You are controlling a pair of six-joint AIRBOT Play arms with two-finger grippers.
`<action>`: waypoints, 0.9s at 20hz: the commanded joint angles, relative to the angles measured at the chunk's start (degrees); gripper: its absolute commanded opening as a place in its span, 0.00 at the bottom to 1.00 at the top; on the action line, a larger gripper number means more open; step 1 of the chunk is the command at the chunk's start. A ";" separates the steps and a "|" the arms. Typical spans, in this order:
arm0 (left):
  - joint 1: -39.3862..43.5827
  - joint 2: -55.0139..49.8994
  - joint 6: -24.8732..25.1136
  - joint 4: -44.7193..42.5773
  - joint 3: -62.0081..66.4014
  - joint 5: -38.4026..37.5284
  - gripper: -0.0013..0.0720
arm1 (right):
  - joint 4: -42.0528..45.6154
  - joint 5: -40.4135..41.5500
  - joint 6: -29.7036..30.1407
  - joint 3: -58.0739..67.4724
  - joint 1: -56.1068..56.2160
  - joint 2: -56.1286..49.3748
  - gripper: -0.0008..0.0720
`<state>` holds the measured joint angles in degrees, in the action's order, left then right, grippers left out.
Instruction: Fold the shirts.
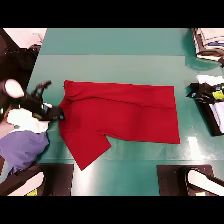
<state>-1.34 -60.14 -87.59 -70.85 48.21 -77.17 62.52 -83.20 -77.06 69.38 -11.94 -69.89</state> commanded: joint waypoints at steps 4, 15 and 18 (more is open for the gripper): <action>0.00 13.44 -5.35 5.29 -20.63 2.67 0.76 | 0.00 0.59 0.96 0.02 2.23 1.33 0.77; 0.00 13.42 -5.05 10.01 -28.70 11.87 0.76 | -0.09 -0.31 1.07 0.02 5.11 1.36 0.77; 0.00 13.42 -4.98 12.09 -28.46 14.25 0.38 | 0.04 -2.19 1.07 0.02 4.92 1.36 0.77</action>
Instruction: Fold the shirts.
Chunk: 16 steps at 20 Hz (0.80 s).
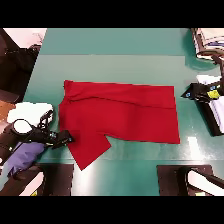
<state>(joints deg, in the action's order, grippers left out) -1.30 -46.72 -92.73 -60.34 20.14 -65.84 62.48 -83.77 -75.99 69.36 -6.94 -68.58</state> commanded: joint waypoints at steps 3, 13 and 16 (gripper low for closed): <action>-0.04 0.00 1.90 4.55 0.02 4.76 0.05 | 0.15 -5.03 0.00 -0.74 -2.47 0.37 0.77; -0.04 0.00 9.14 5.57 8.09 1.33 0.05 | 0.35 0.17 4.15 -34.32 -24.48 7.45 0.77; -0.04 0.00 9.18 5.53 8.07 1.33 0.05 | 0.22 2.49 5.55 -38.07 -24.30 4.74 0.77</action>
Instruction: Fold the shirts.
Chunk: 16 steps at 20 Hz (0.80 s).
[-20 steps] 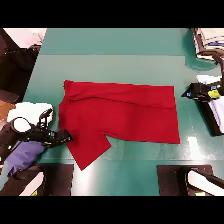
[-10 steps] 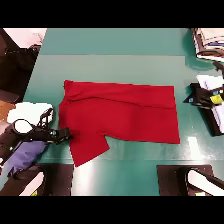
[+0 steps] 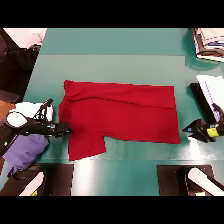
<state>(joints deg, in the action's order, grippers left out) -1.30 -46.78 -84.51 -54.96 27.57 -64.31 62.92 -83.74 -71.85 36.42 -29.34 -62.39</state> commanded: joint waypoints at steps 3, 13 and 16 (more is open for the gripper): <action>-0.04 0.07 0.96 0.15 0.63 -0.24 0.05 | -0.31 2.67 1.44 -5.75 1.55 -4.96 0.68; -0.04 0.07 2.25 -0.50 0.98 -4.20 0.05 | 0.92 3.96 1.42 -5.33 7.91 2.05 0.04; 0.04 0.07 2.23 -1.55 3.17 -10.56 0.05 | 8.24 -1.68 0.42 -1.62 6.47 9.40 0.04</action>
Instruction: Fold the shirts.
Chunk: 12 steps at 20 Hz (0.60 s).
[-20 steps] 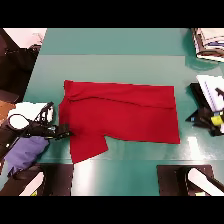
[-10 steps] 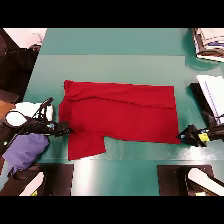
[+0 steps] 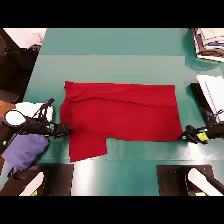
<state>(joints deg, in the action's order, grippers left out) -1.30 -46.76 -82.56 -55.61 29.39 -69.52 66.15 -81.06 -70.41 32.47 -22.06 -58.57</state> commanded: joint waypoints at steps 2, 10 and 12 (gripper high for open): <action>2.45 0.07 0.31 0.46 2.34 -11.15 0.05 | 7.21 -8.66 -2.95 4.70 -1.99 9.90 0.04; 7.74 -0.96 1.57 -1.73 21.03 -0.76 0.05 | 6.99 -5.60 -8.13 19.12 7.21 7.02 0.04; 7.45 -5.01 1.57 -6.95 26.56 1.97 0.05 | 7.02 -3.89 -8.28 24.39 10.69 0.72 0.04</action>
<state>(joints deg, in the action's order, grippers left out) 6.00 -48.73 -81.47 -56.45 48.29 -73.45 72.93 -87.20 -77.56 50.43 -15.70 -52.18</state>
